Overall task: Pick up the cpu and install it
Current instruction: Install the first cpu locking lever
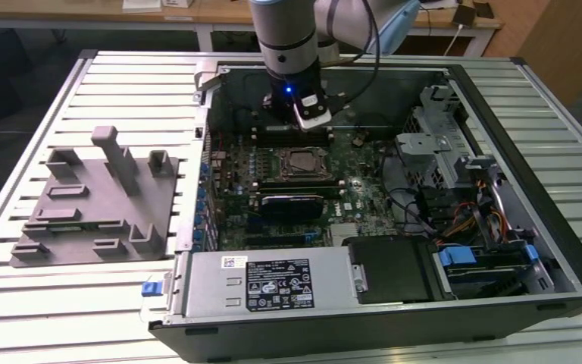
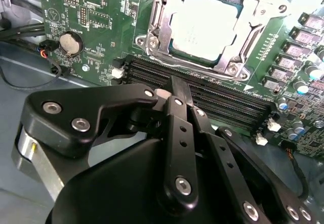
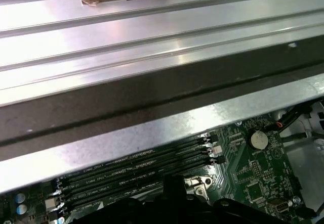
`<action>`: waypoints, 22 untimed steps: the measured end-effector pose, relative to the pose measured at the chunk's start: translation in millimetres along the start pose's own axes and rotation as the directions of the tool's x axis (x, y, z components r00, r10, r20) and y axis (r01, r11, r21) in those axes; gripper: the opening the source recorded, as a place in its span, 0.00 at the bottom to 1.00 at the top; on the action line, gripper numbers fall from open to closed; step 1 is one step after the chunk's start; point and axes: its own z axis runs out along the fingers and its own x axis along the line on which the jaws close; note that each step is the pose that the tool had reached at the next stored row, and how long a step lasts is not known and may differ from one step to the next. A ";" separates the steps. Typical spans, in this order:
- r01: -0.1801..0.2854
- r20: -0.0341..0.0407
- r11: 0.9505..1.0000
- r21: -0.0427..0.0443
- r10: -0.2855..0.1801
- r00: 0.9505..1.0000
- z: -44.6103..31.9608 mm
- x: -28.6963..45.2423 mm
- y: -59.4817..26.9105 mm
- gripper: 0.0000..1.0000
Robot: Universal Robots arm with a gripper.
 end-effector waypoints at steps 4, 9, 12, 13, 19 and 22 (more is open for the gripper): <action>0.001 -0.003 1.000 0.011 -0.001 1.000 0.4 -0.6 0.1 0.11; 0.001 -0.019 0.999 0.041 -0.001 1.000 1.3 -2.7 0.6 0.11; 0.002 -0.029 0.998 0.061 0.000 1.000 1.7 -4.3 0.8 0.11; 0.002 -0.031 0.998 0.067 0.000 1.000 1.8 -4.6 0.6 0.11; 0.004 -0.036 0.995 0.101 0.000 0.999 1.6 -6.3 -1.0 0.11; 0.004 -0.039 0.993 0.117 0.000 0.999 1.6 -7.1 -1.7 0.11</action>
